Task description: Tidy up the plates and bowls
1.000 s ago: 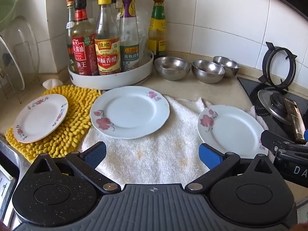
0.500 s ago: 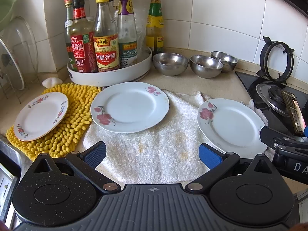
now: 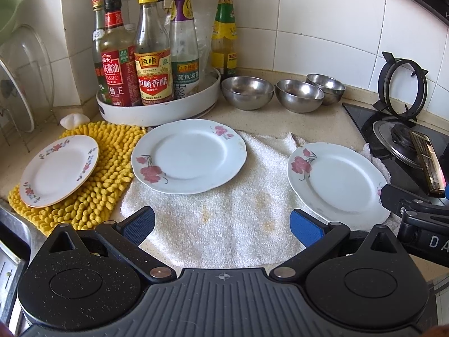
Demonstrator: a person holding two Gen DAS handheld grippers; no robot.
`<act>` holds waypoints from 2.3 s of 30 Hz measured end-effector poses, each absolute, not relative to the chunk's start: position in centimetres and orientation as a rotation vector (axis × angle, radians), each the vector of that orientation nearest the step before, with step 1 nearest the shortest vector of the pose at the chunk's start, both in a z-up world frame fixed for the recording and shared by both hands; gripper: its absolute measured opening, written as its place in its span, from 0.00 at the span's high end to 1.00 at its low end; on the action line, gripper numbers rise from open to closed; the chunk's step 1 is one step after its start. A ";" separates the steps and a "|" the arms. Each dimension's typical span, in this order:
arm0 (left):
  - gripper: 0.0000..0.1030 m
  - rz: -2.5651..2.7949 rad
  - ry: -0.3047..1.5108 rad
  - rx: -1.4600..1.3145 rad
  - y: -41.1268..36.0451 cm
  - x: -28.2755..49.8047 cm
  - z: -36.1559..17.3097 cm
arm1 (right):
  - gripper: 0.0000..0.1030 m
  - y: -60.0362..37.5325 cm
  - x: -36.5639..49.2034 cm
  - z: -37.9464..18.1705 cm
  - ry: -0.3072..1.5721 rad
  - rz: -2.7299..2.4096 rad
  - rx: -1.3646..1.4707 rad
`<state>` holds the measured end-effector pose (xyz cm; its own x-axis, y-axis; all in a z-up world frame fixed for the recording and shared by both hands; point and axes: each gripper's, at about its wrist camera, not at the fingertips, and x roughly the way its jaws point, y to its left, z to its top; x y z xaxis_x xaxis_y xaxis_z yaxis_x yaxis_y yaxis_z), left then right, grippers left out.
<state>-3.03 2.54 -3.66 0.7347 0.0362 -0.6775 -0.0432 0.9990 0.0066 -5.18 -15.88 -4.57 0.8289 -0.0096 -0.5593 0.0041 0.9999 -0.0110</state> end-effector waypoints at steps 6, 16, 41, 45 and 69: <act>0.00 0.036 0.742 -0.003 2.5 -2.8 -3.6 | 0.00 -15.8 -5.1 -4.5 0.600 -0.016 -0.013; 0.00 0.035 0.749 0.011 2.6 -2.8 -3.8 | 0.00 -15.7 -5.1 -4.7 0.613 -0.018 0.003; 0.00 -0.028 0.801 0.040 -0.1 -0.1 -5.1 | 0.00 -19.5 -2.1 -6.3 0.693 -0.056 0.035; 0.00 -0.087 0.831 0.027 -1.0 1.1 -5.6 | 0.00 -21.3 -0.4 -7.7 0.740 -0.031 0.070; 0.28 -0.262 0.967 -0.015 -5.1 9.9 -9.1 | 0.15 -25.1 7.3 -9.8 0.912 0.356 0.231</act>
